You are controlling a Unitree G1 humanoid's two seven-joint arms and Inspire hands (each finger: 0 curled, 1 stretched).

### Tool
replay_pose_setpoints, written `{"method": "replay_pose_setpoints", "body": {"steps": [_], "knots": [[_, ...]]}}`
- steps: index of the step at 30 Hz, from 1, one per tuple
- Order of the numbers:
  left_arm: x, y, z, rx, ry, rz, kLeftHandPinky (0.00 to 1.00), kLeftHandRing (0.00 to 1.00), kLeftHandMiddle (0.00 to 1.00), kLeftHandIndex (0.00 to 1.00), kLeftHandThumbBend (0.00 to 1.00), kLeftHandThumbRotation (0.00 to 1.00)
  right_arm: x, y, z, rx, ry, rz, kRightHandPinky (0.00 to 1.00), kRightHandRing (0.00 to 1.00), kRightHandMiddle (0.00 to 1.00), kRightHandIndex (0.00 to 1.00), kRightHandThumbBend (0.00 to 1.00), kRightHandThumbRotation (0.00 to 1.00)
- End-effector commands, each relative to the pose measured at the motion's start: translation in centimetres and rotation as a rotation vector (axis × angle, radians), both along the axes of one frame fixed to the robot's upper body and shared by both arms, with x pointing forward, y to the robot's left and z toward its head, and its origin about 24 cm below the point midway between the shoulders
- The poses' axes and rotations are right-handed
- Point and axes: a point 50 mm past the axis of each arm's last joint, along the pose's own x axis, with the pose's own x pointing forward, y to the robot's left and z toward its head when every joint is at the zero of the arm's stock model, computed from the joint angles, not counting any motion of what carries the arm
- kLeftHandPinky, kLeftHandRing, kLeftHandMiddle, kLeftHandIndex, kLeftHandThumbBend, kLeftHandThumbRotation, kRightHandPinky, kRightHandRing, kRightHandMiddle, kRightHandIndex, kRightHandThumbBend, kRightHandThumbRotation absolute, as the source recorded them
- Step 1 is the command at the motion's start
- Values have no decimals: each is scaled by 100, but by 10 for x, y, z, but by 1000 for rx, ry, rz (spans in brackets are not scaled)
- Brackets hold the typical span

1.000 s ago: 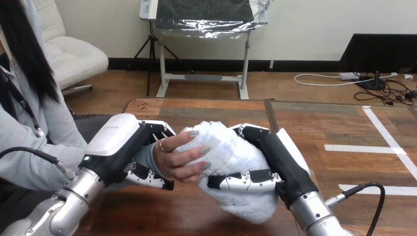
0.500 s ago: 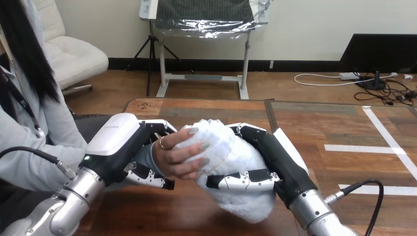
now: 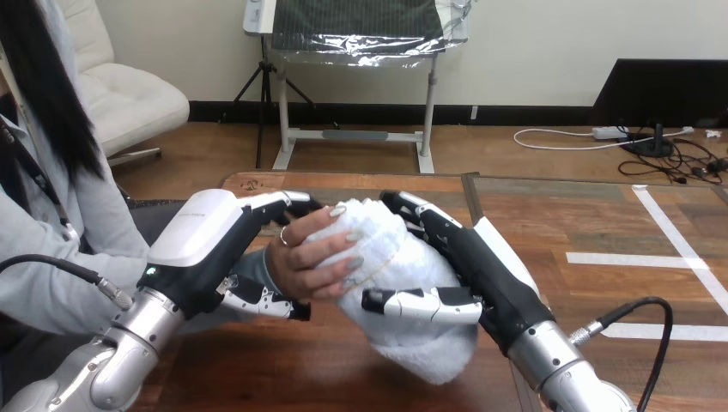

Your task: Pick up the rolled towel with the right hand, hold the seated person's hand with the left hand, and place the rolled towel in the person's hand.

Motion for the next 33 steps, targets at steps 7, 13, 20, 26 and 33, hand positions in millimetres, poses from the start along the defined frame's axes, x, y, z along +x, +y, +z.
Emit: {"method": "replay_pose_setpoints", "body": {"steps": [7,13,20,26,33], "knots": [[5,-5,15,-21,-91,-2,88,94,96,96,100,40,15,4,30,-47,-118,60,100,100,100,100,100,80],[4,-5,15,-8,-100,-8,91,98,99,99,100,46,16,3,30,-58,-125,60,100,100,100,100,100,84],[3,-6,15,2,-119,-10,93,100,100,100,100,55,16,1,30,-71,-141,48,100,100,100,100,100,87],[2,-6,18,-16,-138,-16,95,100,100,100,100,60,17,-2,31,-71,-174,29,100,100,100,100,100,88],[-2,-6,22,-49,-169,-30,95,100,100,100,100,63,16,-5,34,-52,-242,5,100,100,100,100,100,87]]}}
